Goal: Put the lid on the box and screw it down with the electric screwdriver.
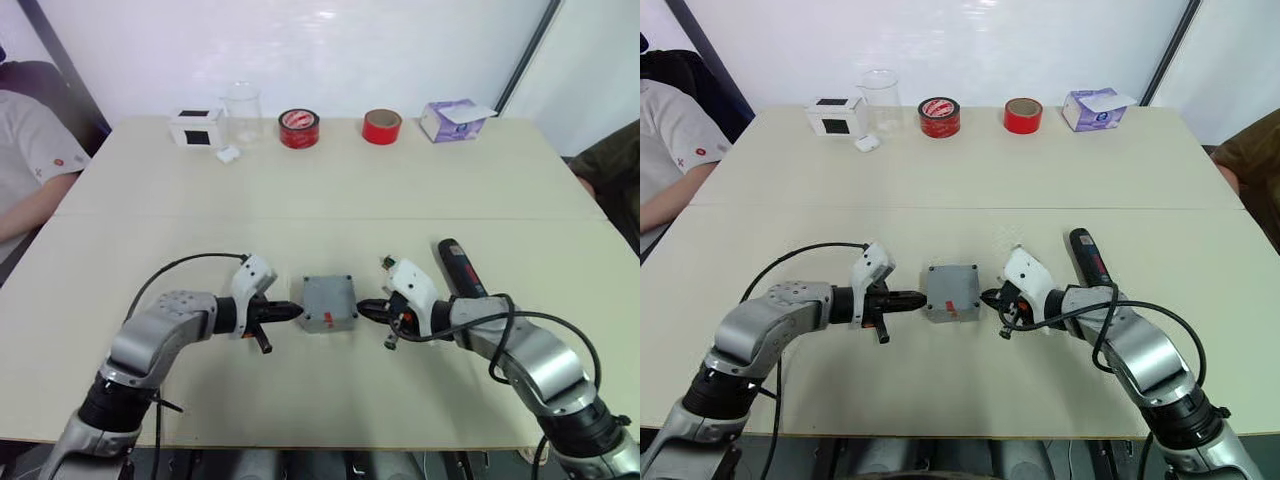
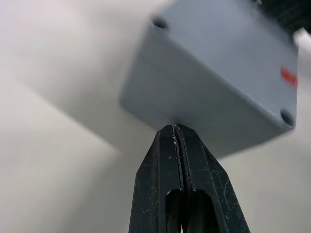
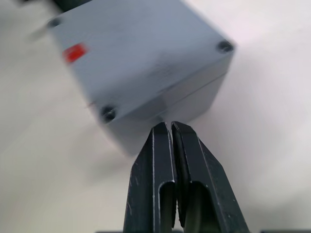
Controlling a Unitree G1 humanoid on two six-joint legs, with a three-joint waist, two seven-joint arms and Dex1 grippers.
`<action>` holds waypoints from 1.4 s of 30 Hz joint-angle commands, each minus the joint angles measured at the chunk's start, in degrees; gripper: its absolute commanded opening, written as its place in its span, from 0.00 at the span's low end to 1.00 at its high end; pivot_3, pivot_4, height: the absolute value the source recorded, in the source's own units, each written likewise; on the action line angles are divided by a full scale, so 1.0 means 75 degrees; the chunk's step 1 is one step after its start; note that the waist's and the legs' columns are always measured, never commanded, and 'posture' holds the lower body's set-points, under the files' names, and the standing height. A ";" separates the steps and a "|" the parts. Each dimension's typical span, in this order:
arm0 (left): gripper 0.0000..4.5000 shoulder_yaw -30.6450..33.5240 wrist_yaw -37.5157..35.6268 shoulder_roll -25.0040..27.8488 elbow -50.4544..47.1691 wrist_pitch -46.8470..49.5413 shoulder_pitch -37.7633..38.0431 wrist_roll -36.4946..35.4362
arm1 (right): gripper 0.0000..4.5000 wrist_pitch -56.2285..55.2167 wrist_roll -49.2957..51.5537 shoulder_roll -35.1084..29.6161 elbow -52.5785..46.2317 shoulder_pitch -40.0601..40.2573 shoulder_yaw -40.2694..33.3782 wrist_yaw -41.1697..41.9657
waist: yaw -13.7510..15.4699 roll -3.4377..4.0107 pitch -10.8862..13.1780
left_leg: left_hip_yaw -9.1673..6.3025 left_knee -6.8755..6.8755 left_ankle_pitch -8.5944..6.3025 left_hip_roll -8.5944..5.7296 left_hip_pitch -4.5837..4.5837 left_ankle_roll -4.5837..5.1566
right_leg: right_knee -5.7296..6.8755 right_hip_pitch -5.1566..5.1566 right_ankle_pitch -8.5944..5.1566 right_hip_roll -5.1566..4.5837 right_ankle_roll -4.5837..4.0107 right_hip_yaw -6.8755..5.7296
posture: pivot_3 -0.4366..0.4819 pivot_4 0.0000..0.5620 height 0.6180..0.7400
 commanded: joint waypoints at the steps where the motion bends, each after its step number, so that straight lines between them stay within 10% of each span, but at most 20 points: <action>1: 0.00 0.0425 -0.0172 0.0152 0.0042 -0.0088 -0.0173 -0.0286 | 0.02 0.0100 0.0235 -0.0158 -0.0482 0.0220 -0.0268 0.0070 | -0.0021 0.0000 0.0000 | 0.0000 0.0000 0.0000 0.0001 0.0000 0.0000 | 0.0000 0.0000 0.0000 0.0003 0.0000 0.0000 | 0.48 0.27 1.00; 13: 0.00 0.1966 -0.0659 0.0808 -0.0201 0.0998 -0.0931 -0.2141 | 0.02 0.0446 0.1952 -0.0285 -0.1398 0.1197 -0.2393 0.0353 | 0.0010 -0.0006 0.0001 | -0.0002 0.0003 0.0000 0.0006 0.0003 0.0000 | 0.0004 0.0002 0.0001 0.0011 0.0002 0.0001 | 0.48 0.27 1.00; 19: 0.00 0.1249 -0.1496 0.1410 -0.0312 0.0803 -0.1776 -0.2205 | 0.02 0.0217 0.2267 -0.0113 -0.0807 0.1191 -0.3111 0.0062 | -0.0009 0.0001 -0.0003 | 0.0006 0.0013 0.0000 0.0000 0.0024 0.0001 | 0.0000 0.0029 0.0010 0.0015 0.0018 0.0010 | 0.48 0.27 1.00; 32: 0.00 -0.0243 -0.2663 0.2261 -0.0961 -0.0288 -0.1985 -0.1351 | 0.99 -0.0146 0.1627 -0.0567 -0.0484 0.1939 -0.3235 -0.0449 | -0.0020 -0.0001 -0.0001 | 0.0005 0.0010 0.0001 0.0012 0.0026 0.0001 | 0.0003 0.0028 0.0009 0.0043 0.0015 0.0017 | 0.48 0.27 1.00; 38: 0.00 -0.0176 -0.2601 0.2222 -0.1293 -0.0207 -0.2078 -0.1457 | 0.99 -0.0145 0.1365 -0.0502 -0.0361 0.2086 -0.3214 -0.0825 | -0.0010 -0.0001 -0.0001 | 0.0004 0.0010 0.0001 0.0015 0.0026 0.0001 | 0.0003 0.0028 0.0009 0.0047 0.0015 0.0017 | 0.48 0.27 1.00; 42: 0.00 -0.0162 -0.2573 0.2237 -0.1412 -0.0213 -0.2046 -0.1458 | 0.76 -0.0171 0.1172 -0.0597 -0.0348 0.2273 -0.3180 -0.0919 | -0.0009 -0.0001 -0.0001 | 0.0005 0.0010 0.0001 0.0014 0.0025 0.0001 | 0.0003 0.0028 0.0009 0.0048 0.0016 0.0017 | 0.48 0.27 1.00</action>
